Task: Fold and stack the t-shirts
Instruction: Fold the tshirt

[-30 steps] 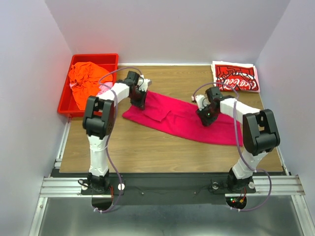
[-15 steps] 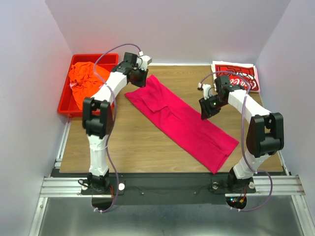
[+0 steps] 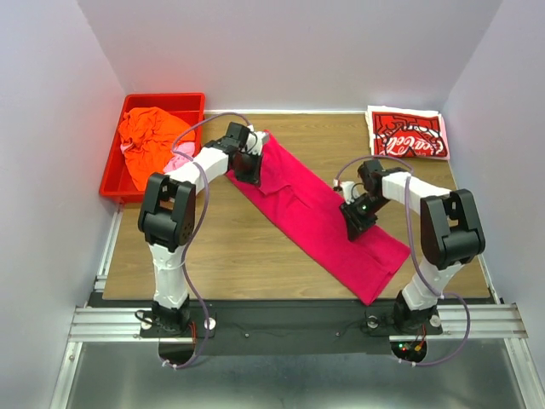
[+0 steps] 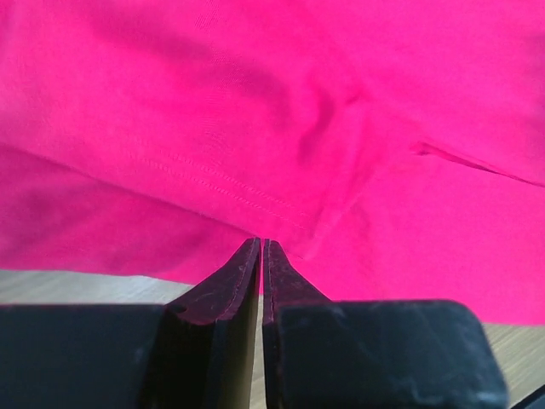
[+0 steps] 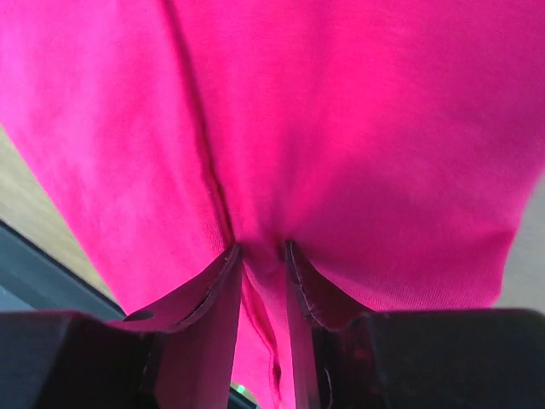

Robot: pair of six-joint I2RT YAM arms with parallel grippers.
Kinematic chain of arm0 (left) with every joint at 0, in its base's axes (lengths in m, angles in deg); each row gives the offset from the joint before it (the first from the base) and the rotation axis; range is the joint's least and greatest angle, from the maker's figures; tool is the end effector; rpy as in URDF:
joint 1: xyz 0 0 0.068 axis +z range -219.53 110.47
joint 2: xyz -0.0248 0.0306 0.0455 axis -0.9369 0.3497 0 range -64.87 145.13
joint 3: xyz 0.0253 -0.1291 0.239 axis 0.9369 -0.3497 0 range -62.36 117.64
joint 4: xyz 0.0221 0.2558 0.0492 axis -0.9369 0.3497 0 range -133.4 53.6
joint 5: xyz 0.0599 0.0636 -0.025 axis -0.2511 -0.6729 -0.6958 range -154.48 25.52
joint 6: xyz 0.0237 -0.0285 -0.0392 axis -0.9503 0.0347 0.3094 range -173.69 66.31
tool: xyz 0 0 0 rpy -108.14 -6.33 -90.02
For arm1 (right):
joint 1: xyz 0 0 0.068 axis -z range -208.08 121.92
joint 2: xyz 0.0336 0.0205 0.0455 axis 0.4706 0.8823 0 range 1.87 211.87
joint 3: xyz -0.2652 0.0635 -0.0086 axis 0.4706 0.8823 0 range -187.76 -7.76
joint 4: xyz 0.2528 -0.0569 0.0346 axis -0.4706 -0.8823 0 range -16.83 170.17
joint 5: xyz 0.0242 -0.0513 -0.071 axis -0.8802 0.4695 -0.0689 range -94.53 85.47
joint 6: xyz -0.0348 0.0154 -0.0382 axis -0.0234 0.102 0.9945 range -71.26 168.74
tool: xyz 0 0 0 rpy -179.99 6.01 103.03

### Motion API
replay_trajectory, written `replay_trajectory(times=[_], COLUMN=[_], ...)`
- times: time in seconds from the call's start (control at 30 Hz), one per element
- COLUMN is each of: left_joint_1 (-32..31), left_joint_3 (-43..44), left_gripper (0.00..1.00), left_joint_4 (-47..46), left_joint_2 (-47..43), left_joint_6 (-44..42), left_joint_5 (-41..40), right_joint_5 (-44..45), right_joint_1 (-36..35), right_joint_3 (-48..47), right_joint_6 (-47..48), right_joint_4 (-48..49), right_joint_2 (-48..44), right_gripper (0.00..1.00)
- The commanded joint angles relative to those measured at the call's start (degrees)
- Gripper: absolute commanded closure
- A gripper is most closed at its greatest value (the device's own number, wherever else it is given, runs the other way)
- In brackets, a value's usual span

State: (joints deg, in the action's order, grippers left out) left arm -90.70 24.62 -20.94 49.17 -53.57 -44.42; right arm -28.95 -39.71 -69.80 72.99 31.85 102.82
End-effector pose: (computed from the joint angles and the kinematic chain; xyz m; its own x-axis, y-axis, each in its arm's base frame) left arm 0.4084 -0.1713 0.2148 -0.7104 0.2729 -0.6487 0.5453 0.7961 -0.2622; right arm 0.2944 0.0757 0.1593 -0.8085 -0.5483 -0.2139 -0.5872 0.7267 0.3566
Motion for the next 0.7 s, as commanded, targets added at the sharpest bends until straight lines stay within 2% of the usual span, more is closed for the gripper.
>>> replay_trajectory(times=[0.0,0.17,0.37,0.43,0.47,0.6,0.67], left_joint_1=[-0.1,-0.28,-0.19,-0.1,-0.01,0.07,-0.01], left_joint_3=[-0.32,1.96,15.04,25.65,34.83,55.08,55.32], left_gripper=[0.82,0.82,0.84,0.85,0.85,0.85,0.84], left_joint_4=[-0.93,0.83,5.22,8.89,10.4,15.16,11.15], left_joint_2=[-0.31,5.65,17.41,23.73,26.12,34.93,32.67], left_joint_6=[2.87,2.69,0.59,-2.75,-5.19,-7.94,-7.86], left_joint_5=[-3.61,-8.27,-9.86,-10.21,-9.77,-6.62,-5.56], right_joint_5=[-0.18,-5.53,-10.47,-10.82,-10.99,-10.82,-9.77], right_joint_1=[-5.57,-10.24,-9.98,-8.59,-8.05,-6.21,-5.94], right_joint_3=[3.77,3.69,-4.22,-6.86,-7.82,-12.13,-13.98], right_joint_6=[0.8,0.62,-2.1,-3.07,-3.24,-4.2,-4.91], right_joint_4=[0.85,0.24,-2.66,-2.66,-2.75,-1.17,-0.21], right_joint_2=[0.04,-0.75,-2.33,-3.47,-3.65,-2.95,-1.11], right_gripper=[0.67,0.64,0.55,0.53,0.53,0.53,0.53])
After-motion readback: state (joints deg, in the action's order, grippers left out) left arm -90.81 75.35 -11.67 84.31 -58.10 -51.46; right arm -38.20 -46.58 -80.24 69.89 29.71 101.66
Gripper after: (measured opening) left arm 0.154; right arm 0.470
